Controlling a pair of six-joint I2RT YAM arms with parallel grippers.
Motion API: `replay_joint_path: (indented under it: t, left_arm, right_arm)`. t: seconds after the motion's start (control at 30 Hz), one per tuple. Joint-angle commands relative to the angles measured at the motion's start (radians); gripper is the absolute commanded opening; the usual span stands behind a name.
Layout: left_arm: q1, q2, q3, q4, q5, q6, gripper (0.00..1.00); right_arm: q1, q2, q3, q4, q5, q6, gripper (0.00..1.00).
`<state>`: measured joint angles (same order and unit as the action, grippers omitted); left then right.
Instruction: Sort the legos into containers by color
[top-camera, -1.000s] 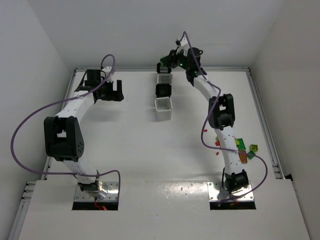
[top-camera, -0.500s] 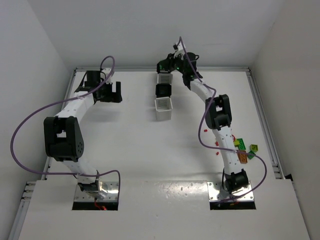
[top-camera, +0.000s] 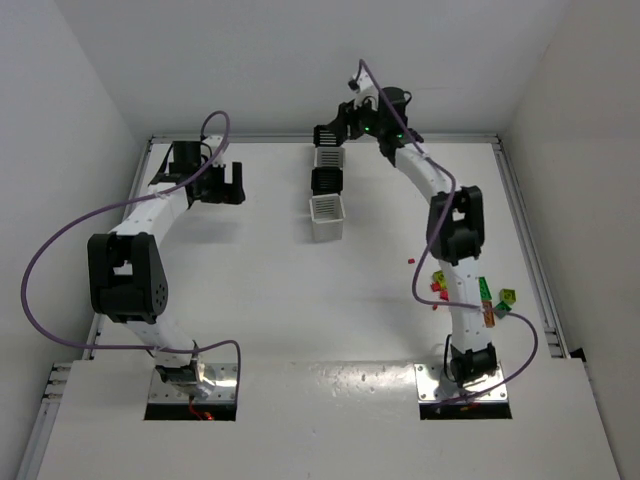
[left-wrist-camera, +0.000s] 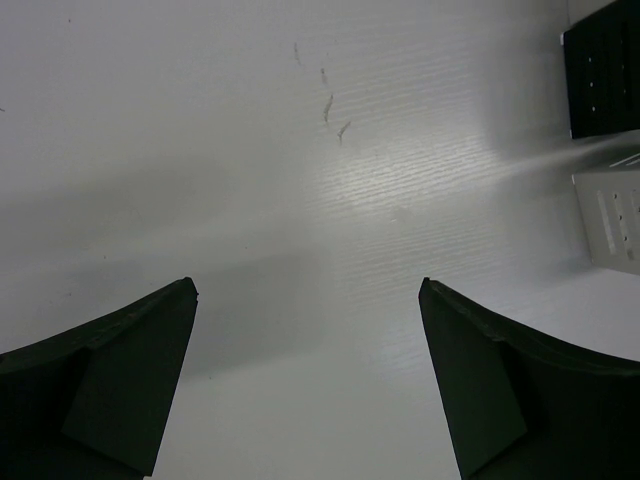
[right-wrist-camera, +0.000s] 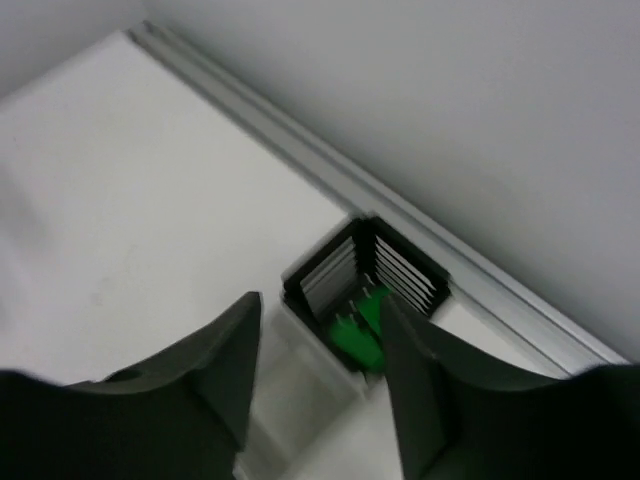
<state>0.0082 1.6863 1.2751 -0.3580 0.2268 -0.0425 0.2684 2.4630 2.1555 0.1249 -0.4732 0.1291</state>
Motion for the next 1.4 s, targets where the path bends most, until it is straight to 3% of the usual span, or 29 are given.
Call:
replay_joint_path:
  t: [0.0,0.03,0.1,0.13,0.27,0.4,0.57,0.67,0.97,1.2,1.37]
  left_arm:
    - [0.01,-0.039,-0.017,0.068,0.028,-0.007,1.0]
    - [0.01,-0.039,-0.017,0.068,0.028,0.003,1.0]
    - [-0.013,-0.039,-0.042,0.082,0.028,0.029,1.0]
    - [-0.013,-0.039,-0.042,0.093,0.028,0.029,1.0]
    - [-0.054,-0.039,-0.06,0.111,0.037,0.055,1.0]
    - [-0.082,-0.008,-0.069,0.129,0.062,0.046,1.0]
    - [-0.105,0.029,-0.069,0.129,0.071,0.046,1.0]
    - [-0.116,0.039,-0.08,0.14,0.071,0.024,1.0]
    - [-0.146,0.039,-0.1,0.149,0.051,-0.026,1.0]
    - [-0.146,0.081,-0.088,0.149,0.033,-0.046,1.0]
    - [-0.146,0.116,-0.057,0.128,0.032,-0.057,1.0]
  right_arm:
    - [-0.08,-0.327,-0.084,-0.33,-0.061,-0.318,0.48]
    - [-0.098,-0.379,-0.171,-0.499,-0.061,-0.382,0.46]
    - [-0.173,-0.499,-0.259,-0.652,-0.038,-0.515,0.45]
    - [-0.201,-0.525,-0.272,-0.829,-0.01,-0.566,0.45]
    - [-0.336,-0.602,-0.296,-1.211,0.076,-0.796,0.43]
    - [-0.442,-0.717,-0.489,-1.418,0.189,-1.052,0.46]
    - [-0.526,-0.921,-0.811,-1.44,0.321,-1.369,0.5]
    - [-0.544,-0.992,-0.98,-1.398,0.392,-1.393,0.5]
    - [-0.564,-0.92,-1.103,-1.348,0.383,-1.22,0.51]
    - [-0.564,-0.783,-1.07,-1.271,0.302,-1.053,0.61]
    - [-0.564,-0.731,-1.069,-1.196,0.291,-0.947,0.61]
